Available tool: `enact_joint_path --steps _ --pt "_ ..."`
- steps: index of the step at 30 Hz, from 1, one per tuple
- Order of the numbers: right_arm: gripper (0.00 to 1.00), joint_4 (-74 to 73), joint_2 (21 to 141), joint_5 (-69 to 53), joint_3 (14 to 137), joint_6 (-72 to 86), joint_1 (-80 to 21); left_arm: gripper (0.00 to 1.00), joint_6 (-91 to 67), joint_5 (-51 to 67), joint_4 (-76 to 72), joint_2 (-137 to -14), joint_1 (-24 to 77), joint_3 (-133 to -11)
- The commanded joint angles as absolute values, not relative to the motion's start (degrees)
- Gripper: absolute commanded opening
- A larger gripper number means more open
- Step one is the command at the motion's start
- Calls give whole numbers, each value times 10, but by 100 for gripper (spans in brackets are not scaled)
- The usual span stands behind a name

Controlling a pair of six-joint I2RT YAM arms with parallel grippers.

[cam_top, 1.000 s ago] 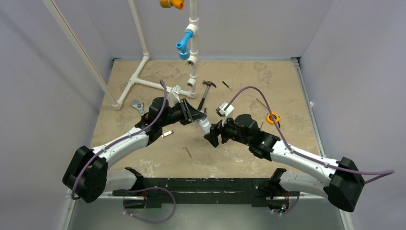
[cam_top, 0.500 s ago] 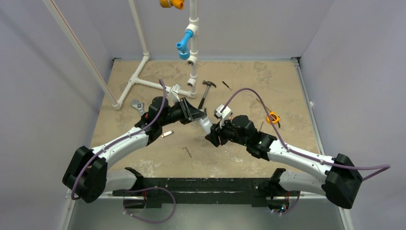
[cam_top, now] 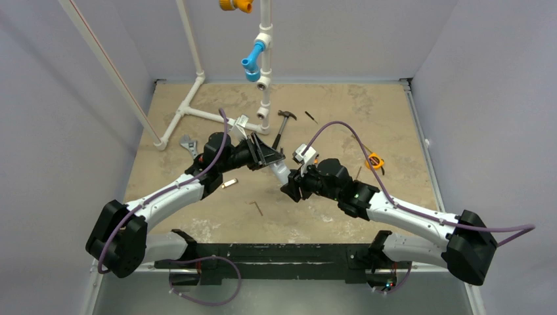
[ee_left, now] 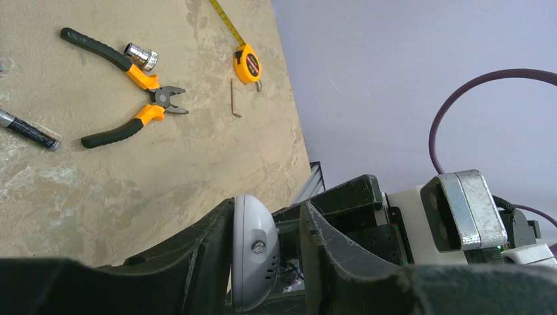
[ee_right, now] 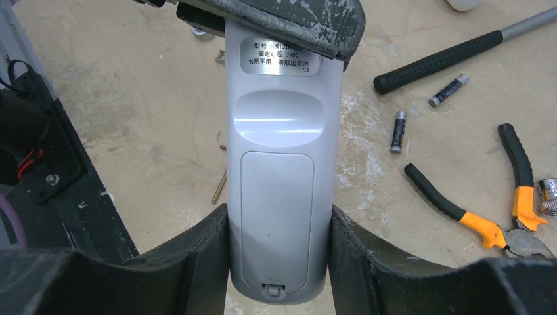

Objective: Load the batteries into the remote control

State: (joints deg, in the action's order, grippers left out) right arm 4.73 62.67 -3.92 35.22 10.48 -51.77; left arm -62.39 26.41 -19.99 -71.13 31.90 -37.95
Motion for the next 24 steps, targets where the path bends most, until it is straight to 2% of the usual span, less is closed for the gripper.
enact_joint_path --steps 1,24 --pt "1 71 624 -26 369 108 -521 40 -619 277 -228 -710 319 -403" --pt "0 77 600 -1 375 115 -521 33 -566 258 -183 -720 349 -418"
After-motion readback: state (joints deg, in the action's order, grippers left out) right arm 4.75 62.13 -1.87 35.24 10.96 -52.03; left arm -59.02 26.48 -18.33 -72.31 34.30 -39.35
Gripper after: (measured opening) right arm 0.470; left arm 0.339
